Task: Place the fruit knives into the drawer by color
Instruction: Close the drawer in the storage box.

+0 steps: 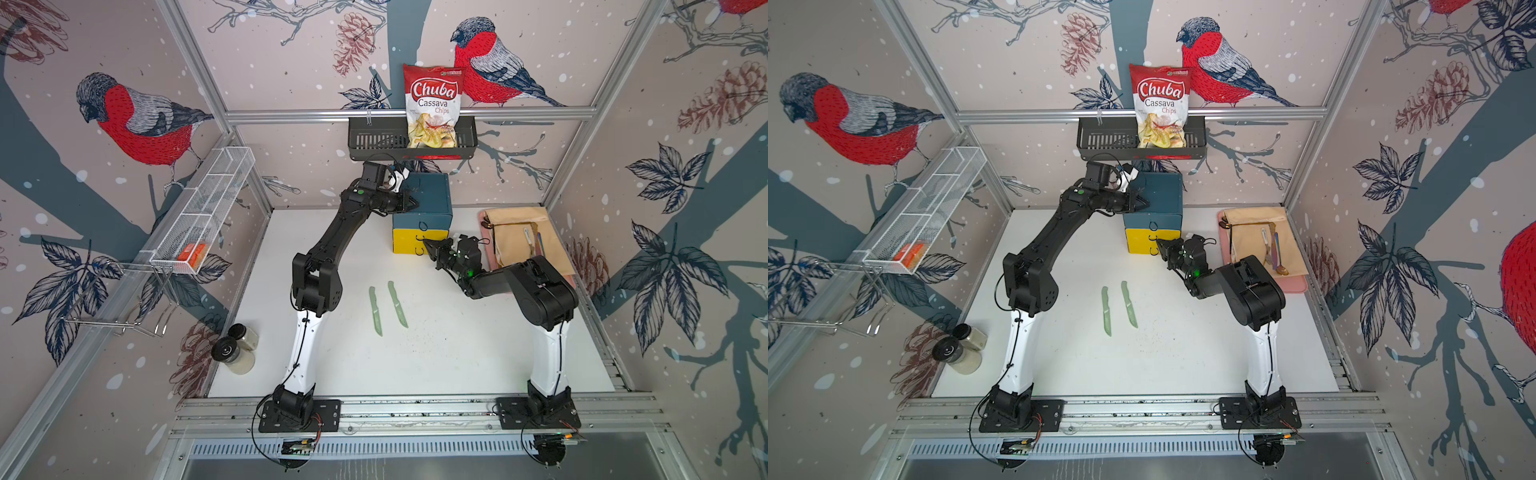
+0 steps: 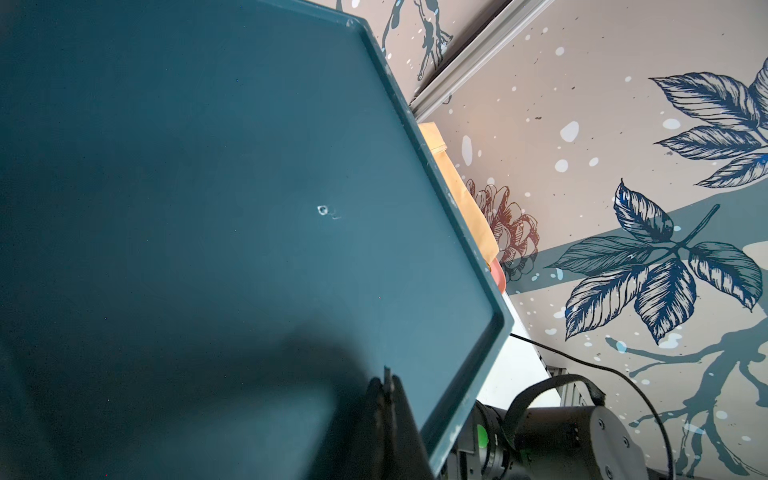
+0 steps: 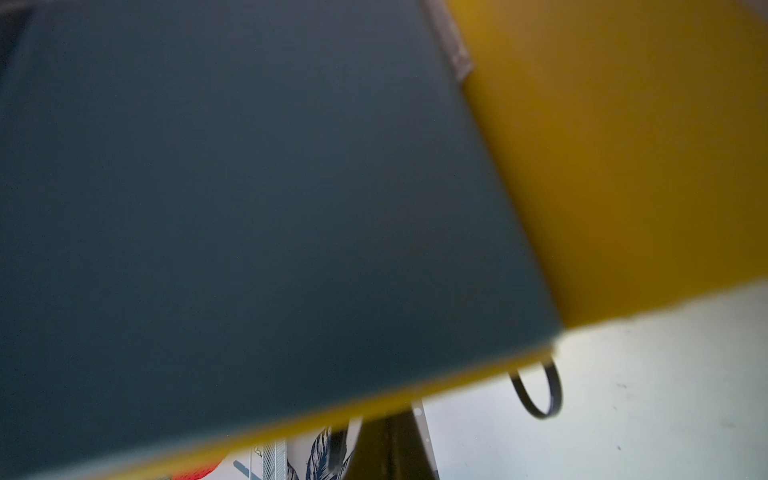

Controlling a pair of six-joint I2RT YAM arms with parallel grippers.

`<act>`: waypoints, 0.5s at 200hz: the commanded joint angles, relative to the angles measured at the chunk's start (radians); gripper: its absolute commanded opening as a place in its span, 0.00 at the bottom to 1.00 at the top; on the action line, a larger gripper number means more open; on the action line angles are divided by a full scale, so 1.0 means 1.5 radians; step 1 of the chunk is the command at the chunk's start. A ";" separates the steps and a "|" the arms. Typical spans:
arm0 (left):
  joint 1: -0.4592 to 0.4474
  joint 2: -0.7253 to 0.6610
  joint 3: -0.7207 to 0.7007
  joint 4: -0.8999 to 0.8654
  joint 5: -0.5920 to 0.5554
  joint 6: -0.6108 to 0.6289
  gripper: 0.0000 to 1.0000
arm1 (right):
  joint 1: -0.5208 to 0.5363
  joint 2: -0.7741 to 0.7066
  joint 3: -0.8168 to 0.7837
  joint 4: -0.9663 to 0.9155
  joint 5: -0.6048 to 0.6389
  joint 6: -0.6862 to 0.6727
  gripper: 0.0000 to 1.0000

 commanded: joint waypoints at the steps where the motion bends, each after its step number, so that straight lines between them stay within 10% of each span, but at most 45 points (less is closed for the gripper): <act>1: 0.004 0.011 -0.009 -0.080 -0.036 0.008 0.00 | -0.003 0.013 0.012 0.034 -0.006 0.004 0.00; 46: 0.005 0.012 -0.014 -0.078 -0.032 0.008 0.00 | -0.006 0.015 0.011 0.035 -0.021 -0.005 0.00; 67: 0.005 0.013 -0.014 -0.075 -0.030 0.007 0.00 | -0.005 -0.011 -0.025 0.026 -0.017 -0.009 0.44; 100: 0.006 0.015 -0.014 -0.075 -0.028 0.007 0.00 | -0.003 -0.027 -0.071 0.019 -0.020 -0.020 0.59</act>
